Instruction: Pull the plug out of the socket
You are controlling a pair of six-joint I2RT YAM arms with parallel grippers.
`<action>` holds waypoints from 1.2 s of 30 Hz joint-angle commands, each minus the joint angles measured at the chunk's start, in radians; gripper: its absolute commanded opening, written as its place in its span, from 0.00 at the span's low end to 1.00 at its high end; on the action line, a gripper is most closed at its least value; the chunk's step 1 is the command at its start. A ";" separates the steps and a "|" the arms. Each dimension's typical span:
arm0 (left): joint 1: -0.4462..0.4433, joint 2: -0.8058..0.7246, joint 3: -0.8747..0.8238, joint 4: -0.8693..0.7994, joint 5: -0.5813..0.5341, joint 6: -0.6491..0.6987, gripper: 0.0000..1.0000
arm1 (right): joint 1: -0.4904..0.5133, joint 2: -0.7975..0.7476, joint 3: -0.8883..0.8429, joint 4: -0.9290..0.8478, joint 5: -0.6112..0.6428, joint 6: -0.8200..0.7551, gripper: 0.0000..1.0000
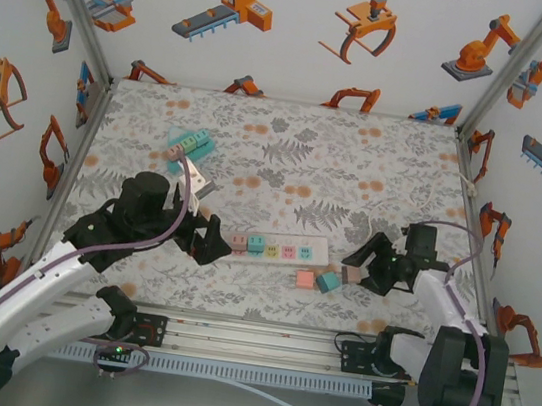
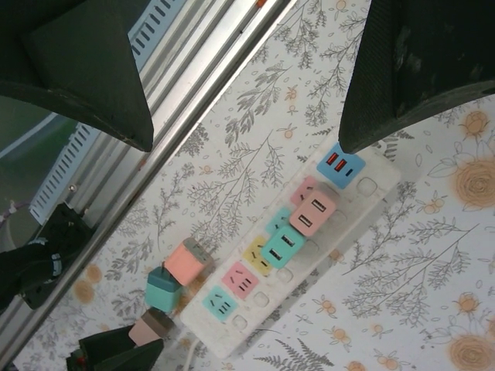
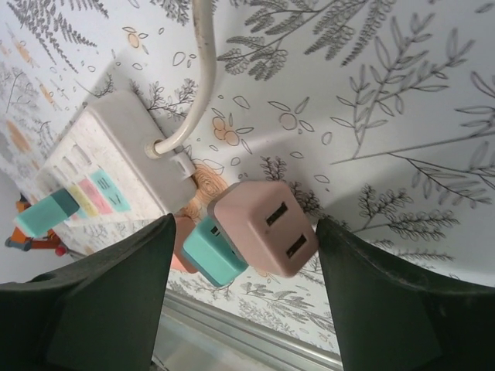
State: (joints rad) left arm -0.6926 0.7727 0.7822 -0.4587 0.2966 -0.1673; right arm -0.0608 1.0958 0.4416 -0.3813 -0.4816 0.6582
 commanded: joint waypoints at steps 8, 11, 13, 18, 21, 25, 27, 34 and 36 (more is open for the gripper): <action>0.002 -0.026 -0.018 -0.039 -0.268 -0.103 0.97 | 0.189 -0.116 0.249 -0.175 0.219 -0.103 0.70; 0.007 -0.024 -0.026 -0.040 -0.319 -0.141 0.97 | 0.320 -0.122 0.331 -0.133 0.277 -0.194 0.69; 0.015 -0.020 -0.032 -0.038 -0.348 -0.167 0.97 | 0.414 -0.115 0.380 -0.076 0.297 -0.283 0.68; 0.061 -0.009 -0.060 -0.035 -0.376 -0.245 0.97 | 0.576 -0.076 0.423 0.121 0.231 -0.541 0.65; 0.098 -0.007 -0.077 -0.033 -0.366 -0.289 0.97 | 0.692 -0.047 0.416 0.212 0.167 -0.789 0.64; 0.140 0.000 -0.101 -0.023 -0.343 -0.326 0.97 | 0.845 0.007 0.395 0.213 0.047 -1.245 0.68; 0.152 0.009 -0.114 -0.015 -0.335 -0.344 0.97 | 0.903 0.057 0.392 0.187 0.001 -1.427 0.74; 0.161 0.031 -0.135 0.008 -0.317 -0.367 0.97 | 0.942 0.285 0.487 0.200 0.047 -1.479 0.76; 0.162 0.036 -0.139 0.012 -0.316 -0.367 0.97 | 0.947 0.344 0.509 0.213 0.059 -1.477 0.76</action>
State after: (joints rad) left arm -0.5365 0.8078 0.6518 -0.4747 -0.0334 -0.5098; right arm 0.8745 1.4006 0.8932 -0.1989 -0.4282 -0.7433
